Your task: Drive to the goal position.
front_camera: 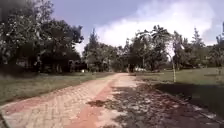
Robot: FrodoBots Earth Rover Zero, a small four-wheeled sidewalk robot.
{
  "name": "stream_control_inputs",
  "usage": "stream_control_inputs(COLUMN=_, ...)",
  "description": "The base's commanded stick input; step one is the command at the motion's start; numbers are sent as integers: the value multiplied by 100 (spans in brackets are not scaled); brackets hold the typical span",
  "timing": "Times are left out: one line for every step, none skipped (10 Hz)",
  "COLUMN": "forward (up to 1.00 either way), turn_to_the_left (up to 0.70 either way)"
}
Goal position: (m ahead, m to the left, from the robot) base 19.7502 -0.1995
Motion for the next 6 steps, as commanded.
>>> stream_control_inputs(forward=70, turn_to_the_left=0)
stream_control_inputs(forward=70, turn_to_the_left=0)
stream_control_inputs(forward=70, turn_to_the_left=0)
stream_control_inputs(forward=70, turn_to_the_left=0)
stream_control_inputs(forward=70, turn_to_the_left=0)
stream_control_inputs(forward=70, turn_to_the_left=0)
